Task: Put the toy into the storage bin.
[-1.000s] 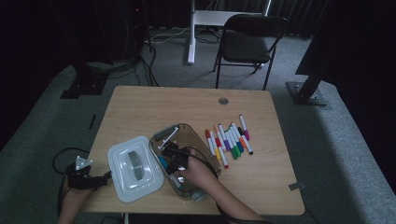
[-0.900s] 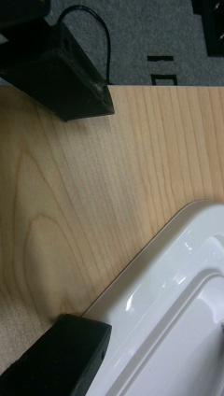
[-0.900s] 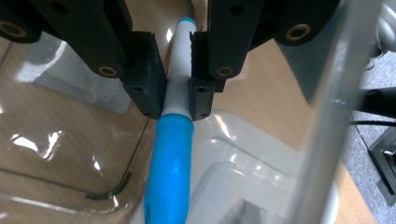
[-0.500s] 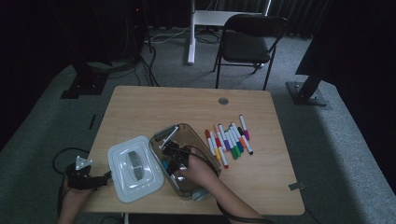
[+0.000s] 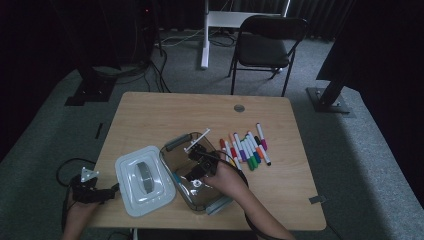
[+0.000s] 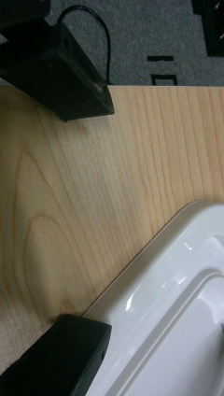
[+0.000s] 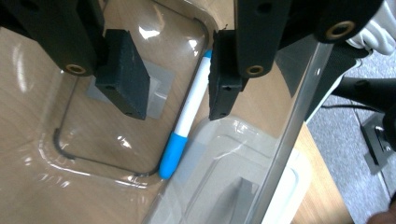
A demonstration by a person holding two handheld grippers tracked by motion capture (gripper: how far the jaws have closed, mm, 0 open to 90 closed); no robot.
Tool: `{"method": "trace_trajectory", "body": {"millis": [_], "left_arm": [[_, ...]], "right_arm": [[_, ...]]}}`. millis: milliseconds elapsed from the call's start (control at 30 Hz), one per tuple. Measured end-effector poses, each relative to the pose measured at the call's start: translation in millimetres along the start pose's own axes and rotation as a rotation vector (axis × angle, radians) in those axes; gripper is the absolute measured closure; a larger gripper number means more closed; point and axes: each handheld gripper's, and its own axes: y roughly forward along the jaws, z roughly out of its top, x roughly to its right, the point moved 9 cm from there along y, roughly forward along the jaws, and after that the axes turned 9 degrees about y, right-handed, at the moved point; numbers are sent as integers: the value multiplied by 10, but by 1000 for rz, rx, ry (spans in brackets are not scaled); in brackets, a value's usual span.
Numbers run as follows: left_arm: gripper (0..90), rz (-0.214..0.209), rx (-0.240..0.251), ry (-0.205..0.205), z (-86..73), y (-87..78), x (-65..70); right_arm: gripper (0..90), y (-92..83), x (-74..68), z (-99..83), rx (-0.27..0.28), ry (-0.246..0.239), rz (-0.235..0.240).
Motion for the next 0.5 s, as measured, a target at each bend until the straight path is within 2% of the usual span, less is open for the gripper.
{"method": "trace_trajectory", "body": {"millis": [33, 300, 400, 500], "left_arm": [[7, 0, 0, 0, 0, 0, 0], [7, -1, -1, 1, -1, -1, 0], [7, -1, -1, 1, -1, -1, 0], [7, 0, -1, 1, -1, -1, 0]], "right_arm": [[576, -61, 13, -11, 24, -6, -3], [570, -269, 55, -53, 91, -34, -8], [569, -336, 81, -53, 116, -33, -11], [559, -479, 172, -35, 171, -10, -21]]}}
